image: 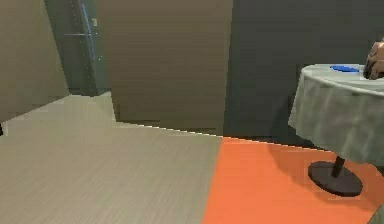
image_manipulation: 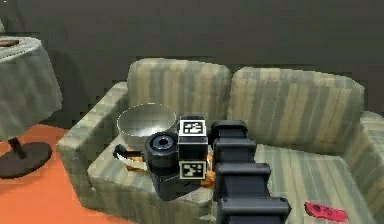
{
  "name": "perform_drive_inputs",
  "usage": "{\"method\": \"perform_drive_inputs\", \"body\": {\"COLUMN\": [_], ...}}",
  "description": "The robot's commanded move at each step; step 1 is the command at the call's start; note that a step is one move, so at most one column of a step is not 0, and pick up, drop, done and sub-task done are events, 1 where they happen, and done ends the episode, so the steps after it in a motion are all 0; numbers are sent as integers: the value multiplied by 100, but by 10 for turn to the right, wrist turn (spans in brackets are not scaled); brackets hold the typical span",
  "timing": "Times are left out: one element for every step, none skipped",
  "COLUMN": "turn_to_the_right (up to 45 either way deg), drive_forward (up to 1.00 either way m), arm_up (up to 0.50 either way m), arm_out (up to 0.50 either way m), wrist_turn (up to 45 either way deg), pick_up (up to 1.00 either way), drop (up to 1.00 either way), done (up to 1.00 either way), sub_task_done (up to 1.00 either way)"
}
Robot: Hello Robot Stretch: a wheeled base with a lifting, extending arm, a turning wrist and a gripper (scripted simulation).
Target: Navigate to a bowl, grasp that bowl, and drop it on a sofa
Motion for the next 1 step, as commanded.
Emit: {"method": "perform_drive_inputs", "body": {"turn_to_the_right": [-120], "drive_forward": [0], "arm_up": [0], "arm_out": [0], "wrist_turn": [0], "pick_up": [0], "drop": [0], "done": [0], "sub_task_done": [0]}}
